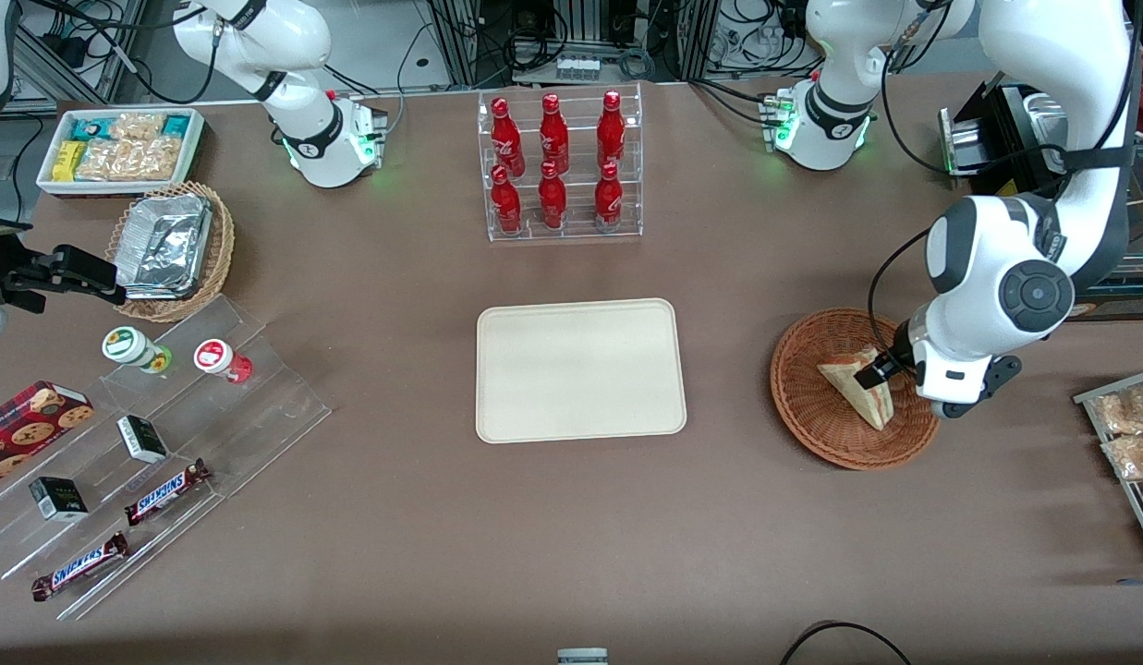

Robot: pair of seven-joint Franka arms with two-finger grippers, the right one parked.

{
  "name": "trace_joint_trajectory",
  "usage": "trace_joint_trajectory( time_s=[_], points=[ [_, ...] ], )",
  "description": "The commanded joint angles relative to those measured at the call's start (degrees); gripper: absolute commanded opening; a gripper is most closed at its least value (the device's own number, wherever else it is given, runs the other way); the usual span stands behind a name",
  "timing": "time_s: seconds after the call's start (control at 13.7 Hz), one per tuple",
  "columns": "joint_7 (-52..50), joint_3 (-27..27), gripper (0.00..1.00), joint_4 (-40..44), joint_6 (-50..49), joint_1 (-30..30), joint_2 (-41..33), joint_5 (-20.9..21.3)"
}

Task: Place sandwich from basket to tray
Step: 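Lower the left gripper over the wrapped sandwich and close on it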

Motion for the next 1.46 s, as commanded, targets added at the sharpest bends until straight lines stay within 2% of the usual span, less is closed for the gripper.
trace_joint_trajectory(
  time_s=[0.0, 0.73, 0.95, 1.02, 1.1, 1.17, 1.24, 1.39],
  points=[
    [-2.22, 0.07, 1.00, -1.78, 3.75, -0.12, 0.64, 0.92],
    [-2.22, 1.48, 1.00, -8.99, 16.15, -0.12, 3.54, 0.92],
    [-2.39, 1.65, 0.89, -9.26, 16.77, -0.12, 4.16, 1.88],
    [-2.57, 1.65, 0.74, -9.26, 16.77, -0.12, 4.16, 1.88],
    [-3.44, 1.65, 0.37, -9.26, 16.77, -0.12, 4.07, 1.88],
    [-4.32, 1.65, 0.09, -9.00, 16.34, -0.12, 4.07, 1.88],
    [-4.67, 1.65, 0.00, -8.65, 15.98, -0.12, 3.98, 1.88],
    [-4.68, 1.57, 0.00, -7.42, 13.45, -0.30, 3.63, 1.88]
  ],
)
